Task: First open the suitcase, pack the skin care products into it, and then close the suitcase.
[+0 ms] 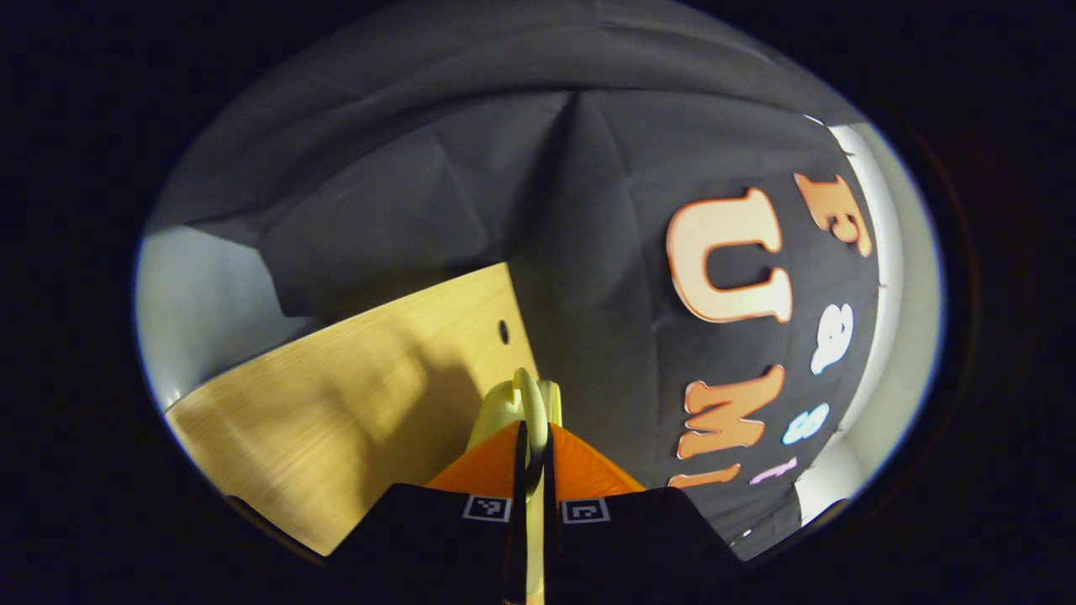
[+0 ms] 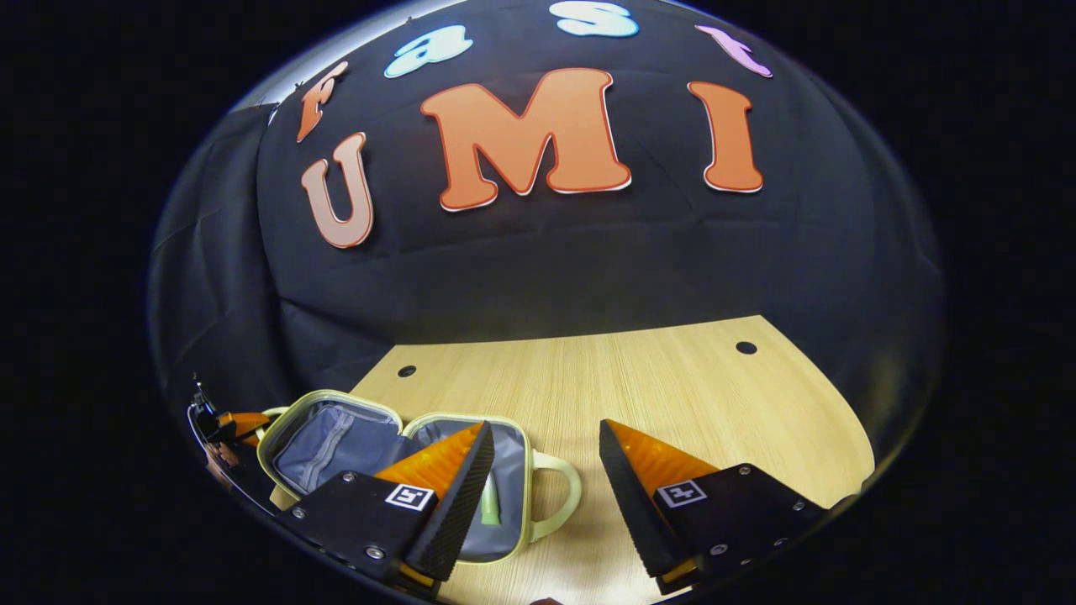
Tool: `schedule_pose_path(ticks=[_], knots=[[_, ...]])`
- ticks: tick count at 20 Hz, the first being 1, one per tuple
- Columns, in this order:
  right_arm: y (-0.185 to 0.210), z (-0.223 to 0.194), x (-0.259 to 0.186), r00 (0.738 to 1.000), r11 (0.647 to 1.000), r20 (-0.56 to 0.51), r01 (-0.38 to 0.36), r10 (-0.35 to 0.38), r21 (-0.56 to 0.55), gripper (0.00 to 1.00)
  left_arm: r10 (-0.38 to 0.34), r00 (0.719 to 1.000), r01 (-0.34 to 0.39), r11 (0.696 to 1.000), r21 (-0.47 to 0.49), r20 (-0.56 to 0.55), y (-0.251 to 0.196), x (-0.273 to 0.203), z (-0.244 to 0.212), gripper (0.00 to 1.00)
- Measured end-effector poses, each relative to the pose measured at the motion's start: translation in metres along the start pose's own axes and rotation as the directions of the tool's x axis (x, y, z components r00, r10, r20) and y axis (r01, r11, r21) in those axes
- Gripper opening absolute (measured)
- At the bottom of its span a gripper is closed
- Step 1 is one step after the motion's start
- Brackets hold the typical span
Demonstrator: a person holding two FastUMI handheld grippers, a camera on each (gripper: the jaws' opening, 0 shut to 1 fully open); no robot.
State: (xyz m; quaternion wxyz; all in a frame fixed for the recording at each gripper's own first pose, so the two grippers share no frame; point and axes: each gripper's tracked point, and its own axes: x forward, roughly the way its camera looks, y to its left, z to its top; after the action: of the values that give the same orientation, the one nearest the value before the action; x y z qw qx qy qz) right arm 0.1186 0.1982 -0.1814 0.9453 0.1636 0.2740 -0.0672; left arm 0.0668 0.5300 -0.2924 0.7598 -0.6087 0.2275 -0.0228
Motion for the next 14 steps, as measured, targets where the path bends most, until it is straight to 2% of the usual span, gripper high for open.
schedule_pose_path(ticks=[3, 6, 9, 14], knots=[[0.002, 0.000, -0.013, 1.000, 1.000, 0.000, 0.002, -0.002, -0.001, 0.82, -0.088, 0.995, 0.092, 0.992, 0.090, -0.041, -0.063, 0.013, -0.009, 0.07], [-0.003, 0.001, -0.020, 1.000, 1.000, 0.019, 0.007, -0.007, -0.007, 0.82, -0.119, 0.988, 0.133, 0.980, 0.147, -0.099, -0.109, 0.026, -0.033, 0.07], [-0.015, 0.005, -0.030, 0.999, 1.000, 0.036, 0.019, -0.019, -0.001, 0.84, -0.183, 0.965, 0.222, 0.951, 0.213, -0.190, -0.171, 0.029, -0.076, 0.07], [-0.038, -0.003, -0.040, 0.998, 0.999, 0.053, 0.033, -0.035, 0.024, 0.84, -0.232, 0.927, 0.303, 0.926, 0.224, -0.295, -0.223, 0.051, -0.136, 0.08]])
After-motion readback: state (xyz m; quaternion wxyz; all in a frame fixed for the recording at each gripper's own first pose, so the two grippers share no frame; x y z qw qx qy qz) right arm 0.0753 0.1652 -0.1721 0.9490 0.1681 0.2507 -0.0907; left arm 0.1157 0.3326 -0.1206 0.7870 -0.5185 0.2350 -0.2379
